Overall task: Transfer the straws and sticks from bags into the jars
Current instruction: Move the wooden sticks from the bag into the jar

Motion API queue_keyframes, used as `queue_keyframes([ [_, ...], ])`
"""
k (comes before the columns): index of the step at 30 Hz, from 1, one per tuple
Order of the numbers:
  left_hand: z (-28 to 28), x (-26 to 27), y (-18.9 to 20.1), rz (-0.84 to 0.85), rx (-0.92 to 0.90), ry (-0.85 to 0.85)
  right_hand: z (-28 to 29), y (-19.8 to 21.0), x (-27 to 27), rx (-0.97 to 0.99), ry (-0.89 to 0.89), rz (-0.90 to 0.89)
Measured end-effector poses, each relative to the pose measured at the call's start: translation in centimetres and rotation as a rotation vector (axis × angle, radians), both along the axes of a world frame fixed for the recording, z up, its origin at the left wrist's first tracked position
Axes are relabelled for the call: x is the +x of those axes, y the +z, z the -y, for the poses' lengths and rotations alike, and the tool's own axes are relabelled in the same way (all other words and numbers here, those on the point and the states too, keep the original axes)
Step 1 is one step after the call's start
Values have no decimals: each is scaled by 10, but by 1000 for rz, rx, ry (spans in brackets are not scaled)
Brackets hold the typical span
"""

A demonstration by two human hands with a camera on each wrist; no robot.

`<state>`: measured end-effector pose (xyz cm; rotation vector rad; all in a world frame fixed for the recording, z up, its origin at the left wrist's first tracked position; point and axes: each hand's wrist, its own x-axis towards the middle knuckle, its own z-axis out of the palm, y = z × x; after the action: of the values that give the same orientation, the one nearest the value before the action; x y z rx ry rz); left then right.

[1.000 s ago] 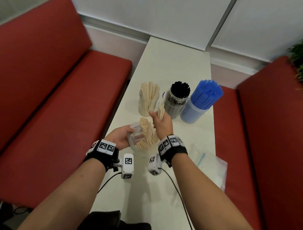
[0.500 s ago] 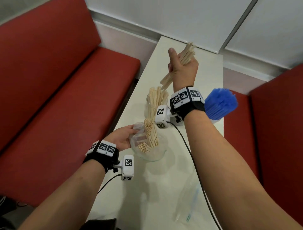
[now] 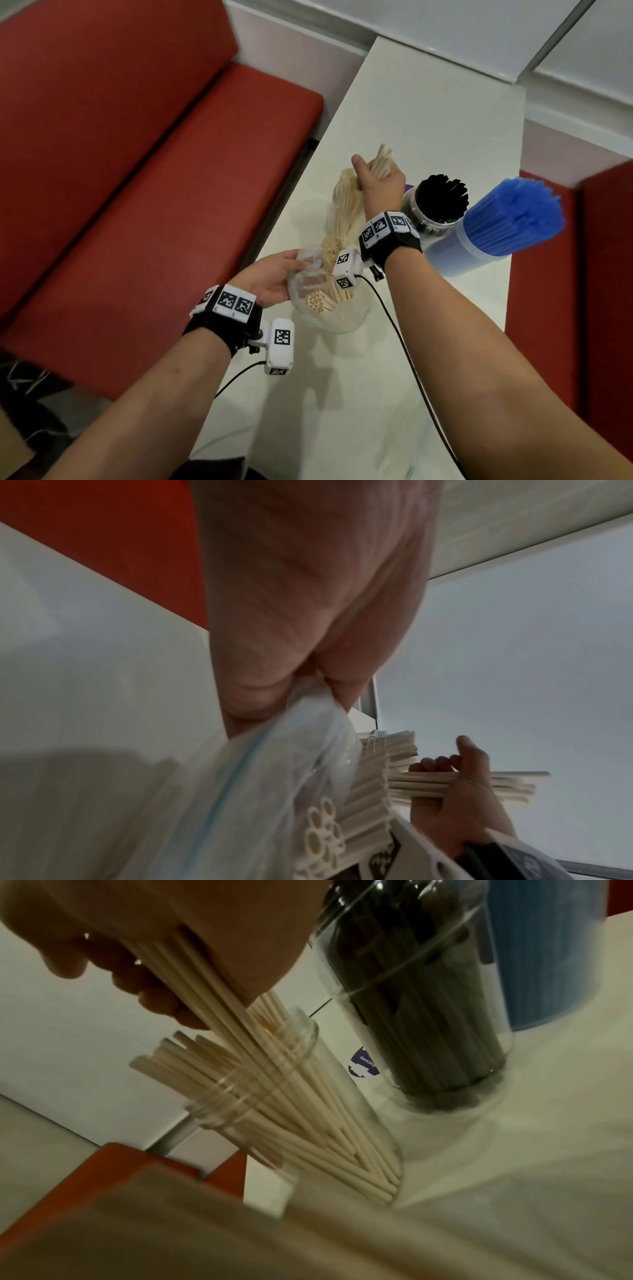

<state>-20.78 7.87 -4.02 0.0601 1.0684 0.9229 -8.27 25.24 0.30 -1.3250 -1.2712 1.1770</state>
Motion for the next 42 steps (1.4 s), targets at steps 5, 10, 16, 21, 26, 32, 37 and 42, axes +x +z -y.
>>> queue_keyframes([
  [5, -2, 0, 0, -4, -10, -19, 1, 0, -3, 170, 29, -14],
  [10, 0, 0, 0, -16, -10, -14, -12, -1, -7, 473, 186, 565],
  [16, 6, -1, -1, -159, -18, 30, -5, -10, -1, 269, 569, 1176],
  [21, 12, 8, -9, -424, 29, -6, 28, 24, 22, 440, 171, 497],
  [26, 23, 24, -22, -506, 43, -36, 113, -5, 42, -274, 389, 547],
  [32, 43, 29, -25, -562, 160, -180, 179, -50, 64, -285, 448, 1024],
  [37, 53, 25, -25, -656, 173, -206, 202, -65, 71, -139, 233, 967],
  [42, 58, 17, -36, -703, 140, -249, 214, -83, 76, -75, 292, 1023],
])
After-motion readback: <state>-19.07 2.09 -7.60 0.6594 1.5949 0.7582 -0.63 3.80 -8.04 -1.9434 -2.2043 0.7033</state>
